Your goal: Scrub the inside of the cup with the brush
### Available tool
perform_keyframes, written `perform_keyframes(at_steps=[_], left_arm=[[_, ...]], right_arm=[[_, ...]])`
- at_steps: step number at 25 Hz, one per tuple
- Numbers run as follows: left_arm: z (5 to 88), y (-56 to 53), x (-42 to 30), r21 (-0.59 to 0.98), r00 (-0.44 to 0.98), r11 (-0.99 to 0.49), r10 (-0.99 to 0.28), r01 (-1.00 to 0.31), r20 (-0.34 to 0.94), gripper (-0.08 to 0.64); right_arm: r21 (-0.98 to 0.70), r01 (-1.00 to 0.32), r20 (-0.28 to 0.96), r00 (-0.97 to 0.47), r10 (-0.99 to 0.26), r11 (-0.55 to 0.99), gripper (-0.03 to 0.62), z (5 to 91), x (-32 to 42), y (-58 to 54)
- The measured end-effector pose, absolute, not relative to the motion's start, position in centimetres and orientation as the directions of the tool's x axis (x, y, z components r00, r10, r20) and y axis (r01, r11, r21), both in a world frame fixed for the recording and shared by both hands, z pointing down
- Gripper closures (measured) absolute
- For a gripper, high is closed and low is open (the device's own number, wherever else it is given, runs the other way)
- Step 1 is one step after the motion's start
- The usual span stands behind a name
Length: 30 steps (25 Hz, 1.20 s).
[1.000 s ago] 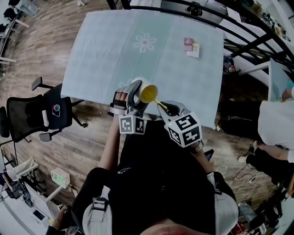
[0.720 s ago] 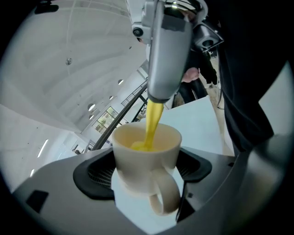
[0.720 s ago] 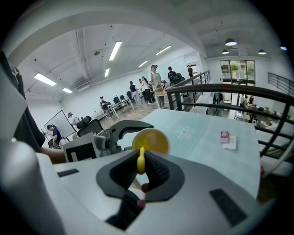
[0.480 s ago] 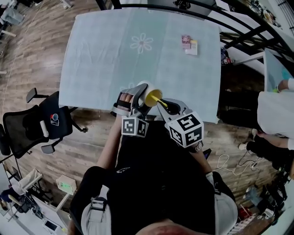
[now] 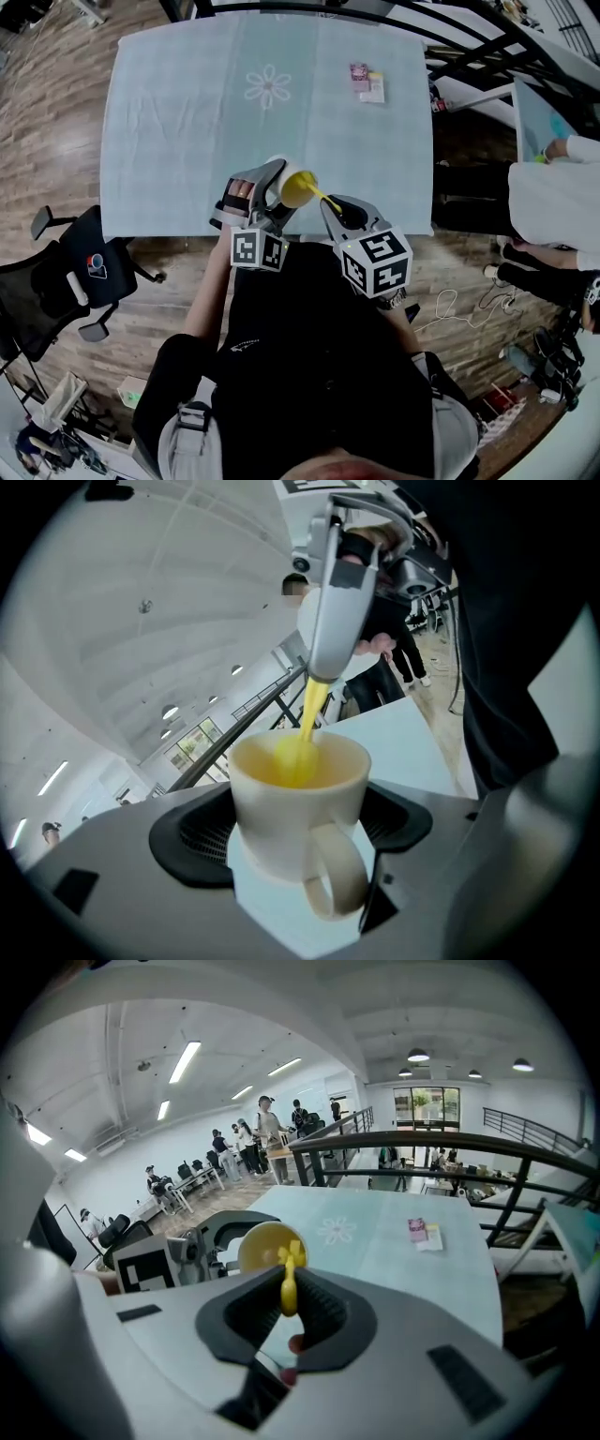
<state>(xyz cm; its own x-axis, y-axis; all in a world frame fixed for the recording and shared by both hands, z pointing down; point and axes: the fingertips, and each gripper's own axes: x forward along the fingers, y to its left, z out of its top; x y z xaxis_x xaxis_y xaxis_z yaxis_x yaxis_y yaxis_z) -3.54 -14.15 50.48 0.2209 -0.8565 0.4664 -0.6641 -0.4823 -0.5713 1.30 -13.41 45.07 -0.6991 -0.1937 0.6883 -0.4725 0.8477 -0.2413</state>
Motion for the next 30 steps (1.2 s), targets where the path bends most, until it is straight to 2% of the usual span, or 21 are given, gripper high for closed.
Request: perform_keyframes(at_steps=[11, 16, 21, 25, 30], left_arm=[[51.5, -15.9, -6.0, -0.547, 0.307, -0.525, -0.843, -0.652, 0.442, 0.156], [53.1, -16.9, -5.7, -0.405, 0.378, -0.539, -0.829, -0.739, 0.413, 0.156], [57.1, -17.6, -6.1, -0.308, 0.396, -0.548, -0.807, -0.777, 0.438, 0.156], [62.7, -19.3, -8.4, -0.178, 0.351, -0.484, -0.800, -0.857, 0.487, 0.156], [66.6, -22.3, -12.4, -0.030, 0.246, -0.299, -0.833, -0.954, 0.496, 0.156]], right_arm=[[-0.193, -0.546, 0.723, -0.641, -0.258, 0.816, 0.554, 46.0, -0.5, -11.2], [-0.218, -0.574, 0.702, -0.654, -0.282, 0.790, 0.554, 45.5, -0.9, -10.9], [-0.247, -0.613, 0.671, -0.667, -0.324, 0.751, 0.554, 44.9, -1.3, -11.0], [-0.244, -0.650, 0.663, -0.653, -0.365, 0.720, 0.554, 44.7, -0.9, -11.4], [-0.241, -0.704, 0.672, -0.618, -0.409, 0.668, 0.554, 45.1, 0.3, -11.2]])
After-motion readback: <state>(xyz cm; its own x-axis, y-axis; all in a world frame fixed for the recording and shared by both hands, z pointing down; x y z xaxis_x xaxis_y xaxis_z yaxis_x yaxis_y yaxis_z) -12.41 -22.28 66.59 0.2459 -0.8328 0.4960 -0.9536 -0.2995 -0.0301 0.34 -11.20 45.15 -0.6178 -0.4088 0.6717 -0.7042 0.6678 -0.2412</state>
